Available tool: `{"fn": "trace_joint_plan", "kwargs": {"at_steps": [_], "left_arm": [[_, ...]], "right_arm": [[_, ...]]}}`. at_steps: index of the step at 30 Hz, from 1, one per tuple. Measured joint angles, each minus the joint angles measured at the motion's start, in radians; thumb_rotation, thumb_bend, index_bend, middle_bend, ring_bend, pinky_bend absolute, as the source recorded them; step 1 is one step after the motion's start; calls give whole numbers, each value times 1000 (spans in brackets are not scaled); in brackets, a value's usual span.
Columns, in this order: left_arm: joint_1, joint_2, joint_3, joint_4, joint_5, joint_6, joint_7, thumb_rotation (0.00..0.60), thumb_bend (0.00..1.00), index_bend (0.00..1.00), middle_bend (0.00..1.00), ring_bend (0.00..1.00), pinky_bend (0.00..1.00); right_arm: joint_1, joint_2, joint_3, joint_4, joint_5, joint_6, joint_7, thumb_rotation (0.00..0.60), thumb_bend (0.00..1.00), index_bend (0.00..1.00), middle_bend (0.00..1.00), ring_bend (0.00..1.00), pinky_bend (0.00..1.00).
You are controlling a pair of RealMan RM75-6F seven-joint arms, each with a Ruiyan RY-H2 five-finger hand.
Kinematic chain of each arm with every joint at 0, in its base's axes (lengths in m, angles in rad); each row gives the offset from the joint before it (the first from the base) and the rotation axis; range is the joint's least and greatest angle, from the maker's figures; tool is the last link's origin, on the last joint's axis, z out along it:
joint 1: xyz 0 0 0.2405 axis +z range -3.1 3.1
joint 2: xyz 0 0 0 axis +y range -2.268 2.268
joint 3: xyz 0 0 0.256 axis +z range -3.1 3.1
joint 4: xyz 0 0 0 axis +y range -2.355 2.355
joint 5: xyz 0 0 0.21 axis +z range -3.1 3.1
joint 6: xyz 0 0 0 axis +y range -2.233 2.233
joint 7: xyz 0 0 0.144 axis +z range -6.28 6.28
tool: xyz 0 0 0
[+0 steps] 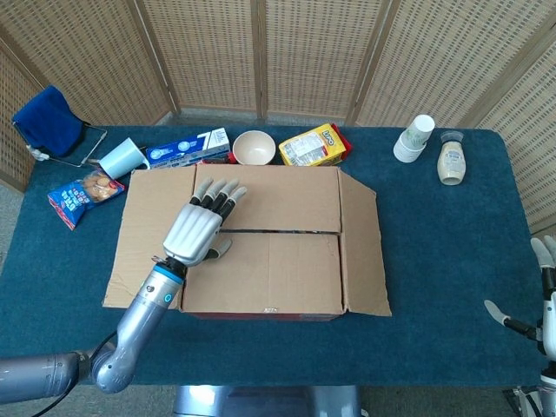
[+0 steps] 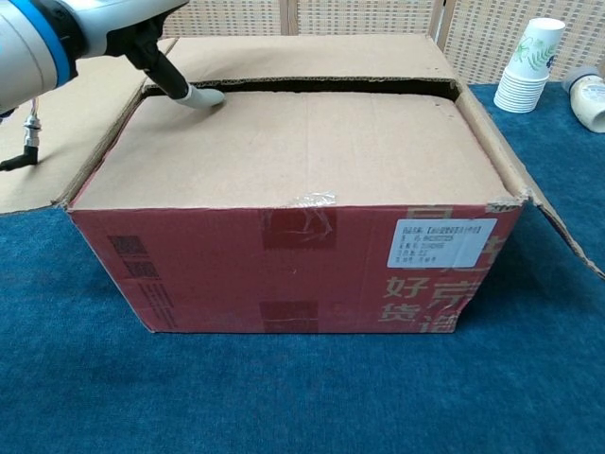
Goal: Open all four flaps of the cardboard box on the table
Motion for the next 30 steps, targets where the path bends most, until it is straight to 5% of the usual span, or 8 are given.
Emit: {"fn": "trace_joint_plan", "kwargs": {"at_steps": [16,30], "left_arm": [[-90,-32,-49,107,-77,4,16,600,134,3,0,0,0],[-169,43,-140,169,-107,15,46,600,134,16,0,0,0]], "right_arm": [[-19,5,18,-1,-17,-6,17,600,0,11,0,0,0],[-24,9,28,3,-17,-26,29,600,0,11,0,0,0]]}}
